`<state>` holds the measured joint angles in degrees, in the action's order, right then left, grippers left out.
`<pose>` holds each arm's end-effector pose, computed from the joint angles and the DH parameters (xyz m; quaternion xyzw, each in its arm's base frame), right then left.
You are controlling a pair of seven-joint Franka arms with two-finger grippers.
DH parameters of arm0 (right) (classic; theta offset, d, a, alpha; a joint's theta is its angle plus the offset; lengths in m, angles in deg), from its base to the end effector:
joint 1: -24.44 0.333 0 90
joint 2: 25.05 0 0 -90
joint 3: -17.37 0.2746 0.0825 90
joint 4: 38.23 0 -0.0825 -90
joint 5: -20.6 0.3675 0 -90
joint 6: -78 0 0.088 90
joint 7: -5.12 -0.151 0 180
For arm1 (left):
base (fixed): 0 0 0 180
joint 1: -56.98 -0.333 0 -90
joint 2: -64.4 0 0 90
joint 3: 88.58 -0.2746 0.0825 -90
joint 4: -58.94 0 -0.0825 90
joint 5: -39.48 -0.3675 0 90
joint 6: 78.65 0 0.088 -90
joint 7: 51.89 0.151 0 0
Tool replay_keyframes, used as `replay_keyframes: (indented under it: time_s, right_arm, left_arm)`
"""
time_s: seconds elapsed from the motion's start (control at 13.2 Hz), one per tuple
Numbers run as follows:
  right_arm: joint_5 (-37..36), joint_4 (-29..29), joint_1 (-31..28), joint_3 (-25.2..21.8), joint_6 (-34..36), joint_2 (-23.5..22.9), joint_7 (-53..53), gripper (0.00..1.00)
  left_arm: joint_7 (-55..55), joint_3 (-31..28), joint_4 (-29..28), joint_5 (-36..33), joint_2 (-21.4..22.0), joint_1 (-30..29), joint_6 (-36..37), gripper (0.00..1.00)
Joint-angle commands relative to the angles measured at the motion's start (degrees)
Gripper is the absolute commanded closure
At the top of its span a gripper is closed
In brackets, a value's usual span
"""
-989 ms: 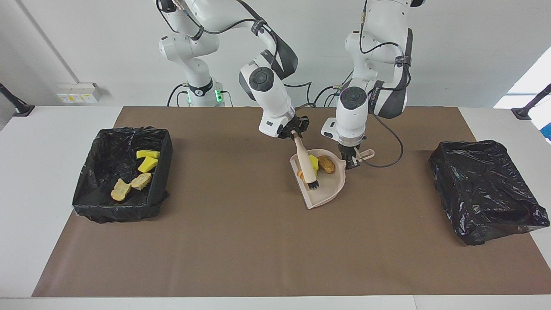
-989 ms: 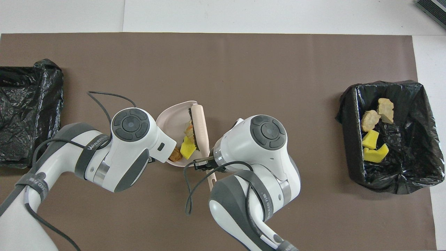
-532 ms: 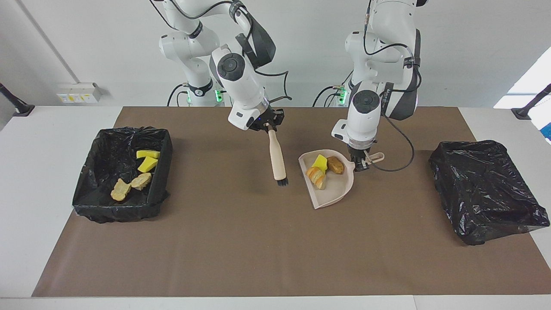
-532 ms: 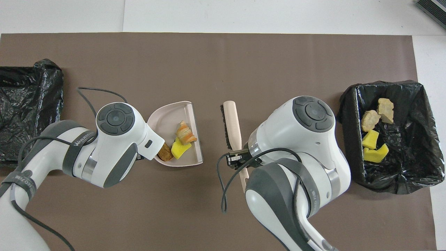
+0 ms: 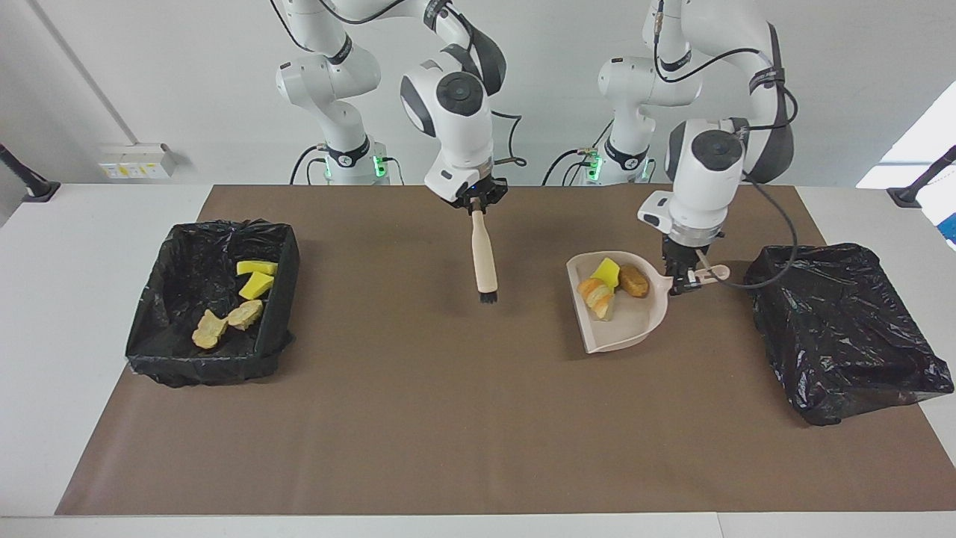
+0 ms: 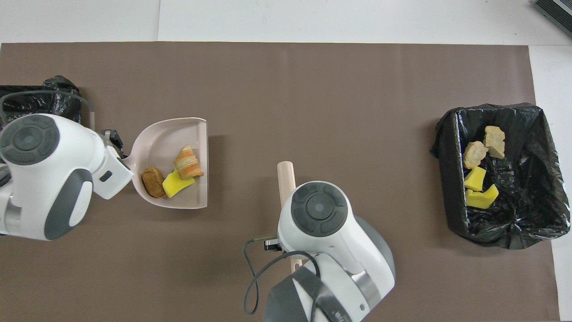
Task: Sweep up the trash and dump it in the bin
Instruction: 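Lift the dustpan with the left gripper while the right gripper withdraws the brush, then tip the dustpan over the black bin with the left gripper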
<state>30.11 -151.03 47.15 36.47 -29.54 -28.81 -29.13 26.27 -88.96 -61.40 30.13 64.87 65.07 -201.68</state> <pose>0.3825 0.3671 0.3519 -0.9926 -0.0350 0.1145 0.0216 0.5336 -0.0593 0.3518 -0.7004 0.7098 0.0176 0.0726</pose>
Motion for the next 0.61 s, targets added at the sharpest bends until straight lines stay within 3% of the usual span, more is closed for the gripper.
replay_keyframes:
  time_s: [0.0, 0.3, 0.53]
  right_arm:
    - [-1.59, -2.86, 5.66, 0.15, -3.72, 0.43, -7.21, 1.0]
    - [-2.99, -3.92, 13.58, 0.15, -15.57, -6.6, -18.21, 1.0]
    - [-3.7, -4.0, 13.86, 0.15, -16.04, -7.4, -18.4, 0.99]
  left_arm:
    - [6.12, 0.47, 0.61, 3.99, 3.22, -9.37, 1.29, 1.0]
    - [17.36, 0.47, 14.21, 4.52, -2.56, -20.45, 9.71, 1.0]
    - [26.84, 0.29, 24.69, 5.85, -8.11, -28.72, 12.12, 1.0]
